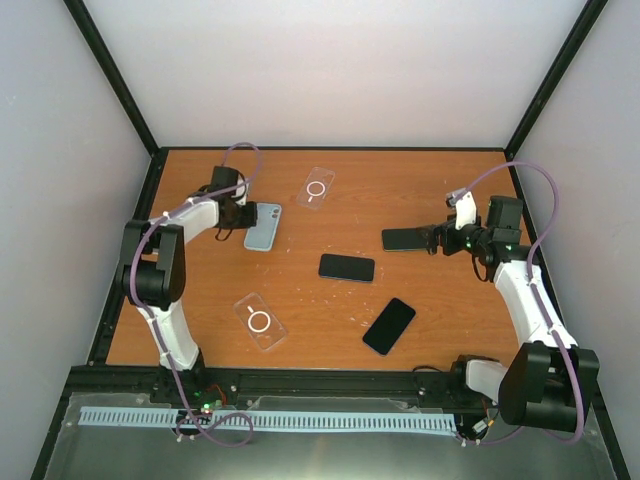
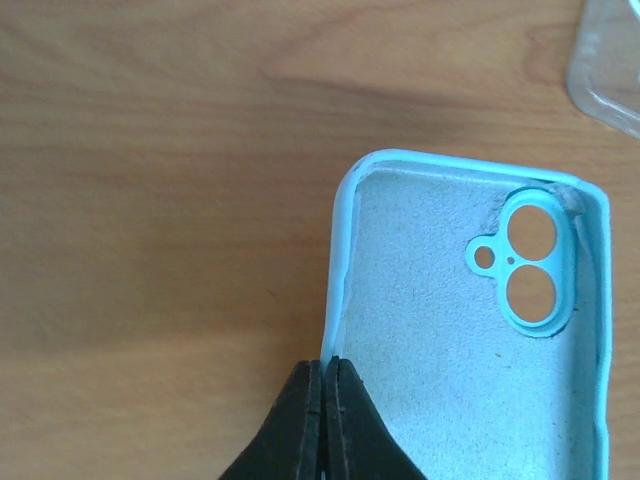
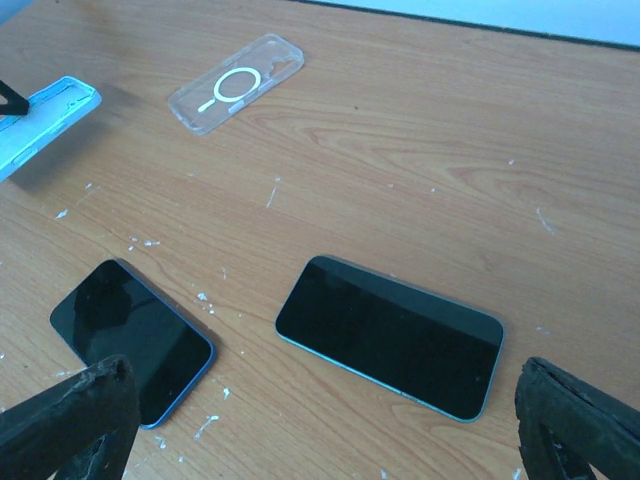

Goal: Put the phone into the phone case

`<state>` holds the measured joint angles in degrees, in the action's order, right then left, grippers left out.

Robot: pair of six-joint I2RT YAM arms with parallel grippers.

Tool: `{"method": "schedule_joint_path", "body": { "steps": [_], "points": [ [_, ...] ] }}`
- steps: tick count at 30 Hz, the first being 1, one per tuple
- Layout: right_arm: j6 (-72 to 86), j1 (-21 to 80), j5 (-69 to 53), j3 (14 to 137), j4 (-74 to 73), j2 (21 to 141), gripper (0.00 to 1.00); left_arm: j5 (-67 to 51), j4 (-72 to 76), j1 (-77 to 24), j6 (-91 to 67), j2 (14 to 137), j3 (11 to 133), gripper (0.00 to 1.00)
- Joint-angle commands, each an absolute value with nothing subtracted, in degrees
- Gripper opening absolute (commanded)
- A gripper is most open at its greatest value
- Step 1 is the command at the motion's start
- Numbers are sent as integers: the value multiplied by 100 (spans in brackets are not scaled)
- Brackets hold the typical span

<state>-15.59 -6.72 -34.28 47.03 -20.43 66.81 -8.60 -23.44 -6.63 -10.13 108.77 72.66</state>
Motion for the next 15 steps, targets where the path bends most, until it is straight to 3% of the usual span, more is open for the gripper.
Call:
{"method": "schedule_joint_path", "body": {
  "steps": [1, 15],
  "points": [
    [-1616, -664, -3493, 4550, -1951, 6592, 100, -518, -2158, -1099, -1968, 10397, 6924, 1],
    [-1683, -671, -3474, 4465, -1925, 6583, 100, -519, -2117, -1922, -3098, 10161, 6498, 1]
  ]
}}
